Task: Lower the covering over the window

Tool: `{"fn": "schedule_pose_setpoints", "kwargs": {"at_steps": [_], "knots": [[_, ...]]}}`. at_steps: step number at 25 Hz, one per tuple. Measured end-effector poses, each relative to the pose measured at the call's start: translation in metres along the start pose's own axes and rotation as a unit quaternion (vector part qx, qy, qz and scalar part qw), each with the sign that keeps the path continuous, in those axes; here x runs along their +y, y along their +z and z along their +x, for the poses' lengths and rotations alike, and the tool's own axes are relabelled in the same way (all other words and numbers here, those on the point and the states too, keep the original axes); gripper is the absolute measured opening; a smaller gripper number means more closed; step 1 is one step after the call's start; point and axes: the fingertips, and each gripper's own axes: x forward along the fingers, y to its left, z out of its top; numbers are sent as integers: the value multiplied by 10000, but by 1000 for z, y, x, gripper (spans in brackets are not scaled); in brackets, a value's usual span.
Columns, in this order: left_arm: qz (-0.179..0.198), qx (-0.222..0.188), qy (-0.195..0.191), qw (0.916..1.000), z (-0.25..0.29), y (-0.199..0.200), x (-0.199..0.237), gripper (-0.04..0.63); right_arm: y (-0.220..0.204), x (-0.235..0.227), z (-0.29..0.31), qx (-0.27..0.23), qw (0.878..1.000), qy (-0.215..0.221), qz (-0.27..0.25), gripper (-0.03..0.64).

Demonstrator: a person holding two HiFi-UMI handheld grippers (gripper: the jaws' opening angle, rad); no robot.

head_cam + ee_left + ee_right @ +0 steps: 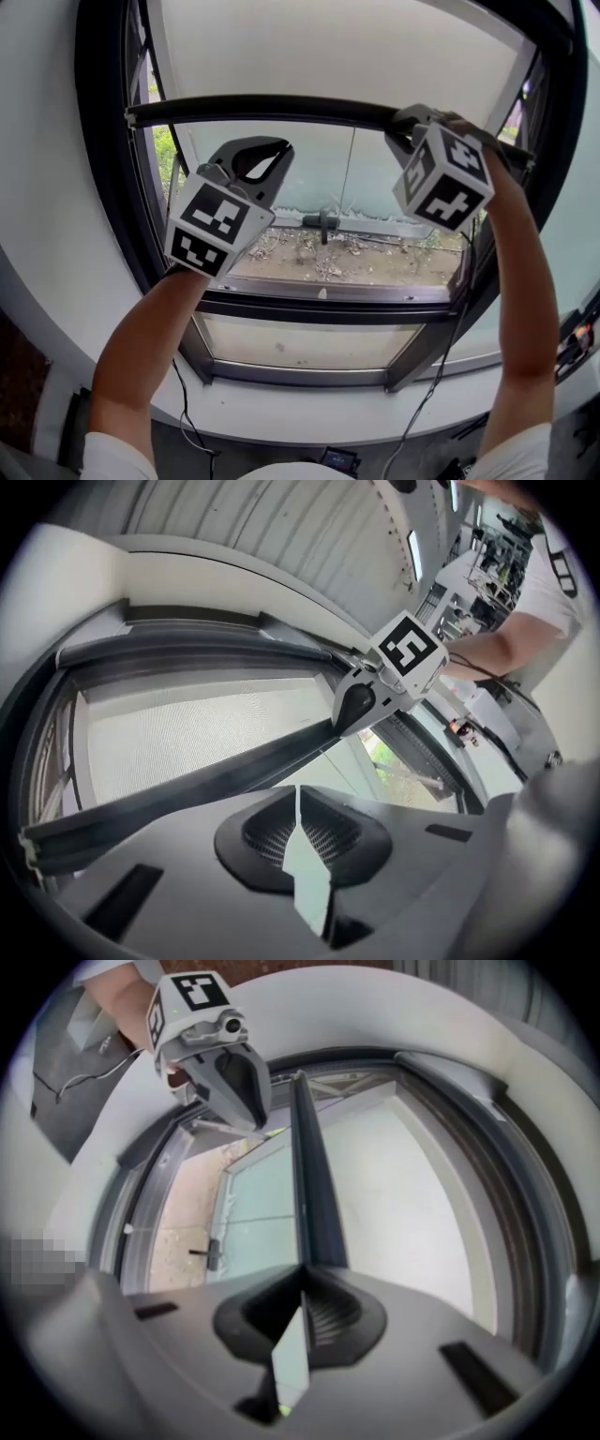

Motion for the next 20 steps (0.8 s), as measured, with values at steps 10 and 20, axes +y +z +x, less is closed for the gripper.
{"fn": "schedule_pose_setpoints", "kwargs": {"at_steps": [10, 20], "knots": [[1747, 639, 354, 9819, 23, 8, 22, 92, 1, 0, 0, -34, 10000, 19, 74, 34], [3038, 1330, 1, 9434, 48, 1, 19, 91, 2, -1, 0, 5, 10000, 5, 26, 34]]}}
